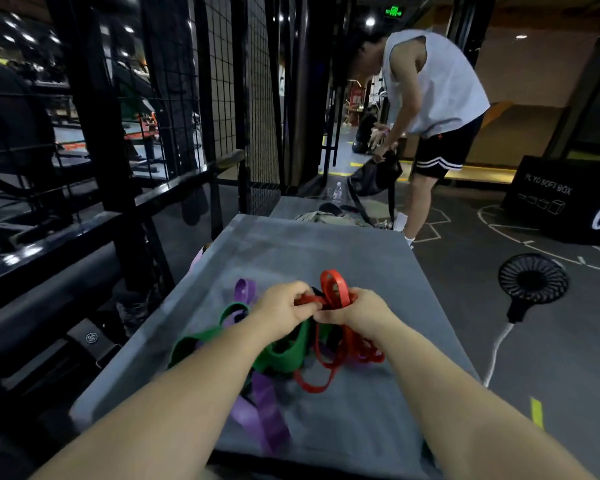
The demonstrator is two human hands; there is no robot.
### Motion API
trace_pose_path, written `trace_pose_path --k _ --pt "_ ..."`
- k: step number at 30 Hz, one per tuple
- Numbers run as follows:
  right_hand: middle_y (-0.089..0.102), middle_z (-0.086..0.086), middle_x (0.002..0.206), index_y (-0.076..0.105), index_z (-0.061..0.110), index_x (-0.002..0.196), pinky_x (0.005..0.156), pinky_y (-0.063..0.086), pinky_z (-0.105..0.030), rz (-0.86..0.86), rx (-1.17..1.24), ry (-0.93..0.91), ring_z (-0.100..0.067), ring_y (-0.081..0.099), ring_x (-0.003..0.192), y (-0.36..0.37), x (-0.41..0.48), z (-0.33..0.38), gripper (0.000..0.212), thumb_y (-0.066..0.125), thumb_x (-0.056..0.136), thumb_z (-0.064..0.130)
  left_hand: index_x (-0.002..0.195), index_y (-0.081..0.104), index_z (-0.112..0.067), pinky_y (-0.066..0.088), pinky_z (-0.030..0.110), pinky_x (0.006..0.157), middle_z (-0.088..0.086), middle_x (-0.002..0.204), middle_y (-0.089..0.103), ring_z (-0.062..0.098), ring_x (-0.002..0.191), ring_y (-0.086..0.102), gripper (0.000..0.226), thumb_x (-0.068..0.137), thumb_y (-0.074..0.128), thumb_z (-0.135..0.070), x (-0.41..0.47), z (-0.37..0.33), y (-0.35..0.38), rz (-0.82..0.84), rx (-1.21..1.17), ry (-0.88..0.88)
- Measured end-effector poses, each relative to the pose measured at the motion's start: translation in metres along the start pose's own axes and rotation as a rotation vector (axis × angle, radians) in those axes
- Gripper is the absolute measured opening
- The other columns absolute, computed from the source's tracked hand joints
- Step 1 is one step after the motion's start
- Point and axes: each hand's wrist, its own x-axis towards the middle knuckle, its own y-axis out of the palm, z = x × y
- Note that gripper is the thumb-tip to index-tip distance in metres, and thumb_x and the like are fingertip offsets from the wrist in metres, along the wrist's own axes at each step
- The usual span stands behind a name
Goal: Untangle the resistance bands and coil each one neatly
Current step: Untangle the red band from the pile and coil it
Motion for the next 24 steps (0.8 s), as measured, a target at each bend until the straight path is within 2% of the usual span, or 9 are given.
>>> trace_pose_path --k 4,7,9,12,14,17,20,22,24 --pt "0.073 0.006 0.076 0.071 0.022 0.085 0.075 0.053 -0.034 -0.101 0.031 0.008 -0.013 0.068 0.075 0.013 -0.001 -0.023 0.05 0.089 0.05 0.052 0.085 0.065 -0.025 0.046 0.027 0.078 -0.004 0.088 0.068 0.012 0.085 0.061 0.005 0.089 0.065 -0.026 -0.008 0.013 0.015 0.048 -0.198 -0.134" --pt "0.072 0.005 0.074 0.07 0.023 0.082 0.075 0.056 -0.037 -0.212 0.138 0.063 -0.017 0.069 0.075 0.022 -0.002 -0.041 0.041 0.088 0.055 0.047 0.088 0.067 -0.018 0.047 0.025 0.076 0.002 0.087 0.067 0.014 0.083 0.061 0.015 0.094 0.055 -0.012 -0.023 0.018 0.022 0.108 -0.724 -0.27" --pt "0.072 0.002 0.07 0.07 0.023 0.077 0.075 0.058 -0.043 -0.28 0.239 0.128 -0.022 0.069 0.072 0.031 -0.005 -0.052 0.04 0.085 0.051 0.048 0.098 0.065 -0.013 0.051 0.023 0.077 0.001 0.09 0.068 0.011 0.084 0.064 0.015 0.094 0.053 -0.004 -0.039 0.022 0.027 0.226 -0.916 -0.225" --pt "0.071 0.002 0.066 0.07 0.023 0.077 0.073 0.058 -0.042 -0.36 0.292 0.172 -0.021 0.069 0.068 0.046 -0.01 -0.063 0.04 0.074 0.049 0.051 0.119 0.054 -0.017 0.05 0.016 0.081 -0.006 0.107 0.065 -0.003 0.093 0.064 0.047 0.08 0.072 0.001 -0.06 0.037 0.037 0.381 -0.72 -0.105" --pt "0.07 0.003 0.066 0.068 0.022 0.077 0.069 0.057 -0.037 -0.409 0.285 0.179 -0.02 0.068 0.067 0.051 -0.012 -0.063 0.029 0.075 0.062 0.045 0.124 0.047 -0.025 0.049 0.015 0.082 -0.007 0.118 0.058 -0.002 0.1 0.061 0.068 0.069 0.083 -0.007 -0.068 0.048 0.045 0.328 -0.397 -0.057" --pt "0.068 0.003 0.069 0.064 0.021 0.077 0.062 0.049 -0.031 -0.438 0.251 0.176 -0.02 0.065 0.069 0.056 -0.016 -0.064 0.024 0.075 0.07 0.041 0.108 0.048 -0.031 0.046 0.024 0.077 -0.011 0.102 0.058 0.011 0.089 0.059 0.055 0.067 0.084 -0.028 -0.084 0.051 0.052 0.033 -0.021 -0.06" --pt "0.068 0.002 0.072 0.063 0.023 0.081 0.065 0.052 -0.032 -0.405 0.213 0.175 -0.02 0.065 0.07 0.067 -0.025 -0.065 0.026 0.075 0.069 0.043 0.092 0.042 -0.032 0.042 0.031 0.073 -0.012 0.078 0.051 0.017 0.078 0.057 0.038 0.075 0.073 -0.047 -0.105 0.051 0.061 -0.154 0.22 -0.082" --pt "0.068 0.002 0.074 0.063 0.023 0.083 0.069 0.055 -0.035 -0.41 0.214 0.17 -0.021 0.065 0.07 0.069 -0.031 -0.069 0.027 0.075 0.068 0.043 0.084 0.039 -0.028 0.04 0.033 0.08 -0.01 0.064 0.048 0.018 0.072 0.057 0.032 0.083 0.063 -0.05 -0.114 0.056 0.064 -0.233 0.354 -0.049" --pt "0.068 0.0 0.075 0.063 0.023 0.084 0.068 0.055 -0.036 -0.429 0.229 0.168 -0.021 0.065 0.07 0.067 -0.037 -0.073 0.027 0.075 0.069 0.041 0.081 0.04 -0.026 0.04 0.032 0.076 -0.009 0.061 0.049 0.018 0.07 0.058 0.03 0.087 0.056 -0.051 -0.12 0.061 0.066 -0.216 0.37 -0.036"
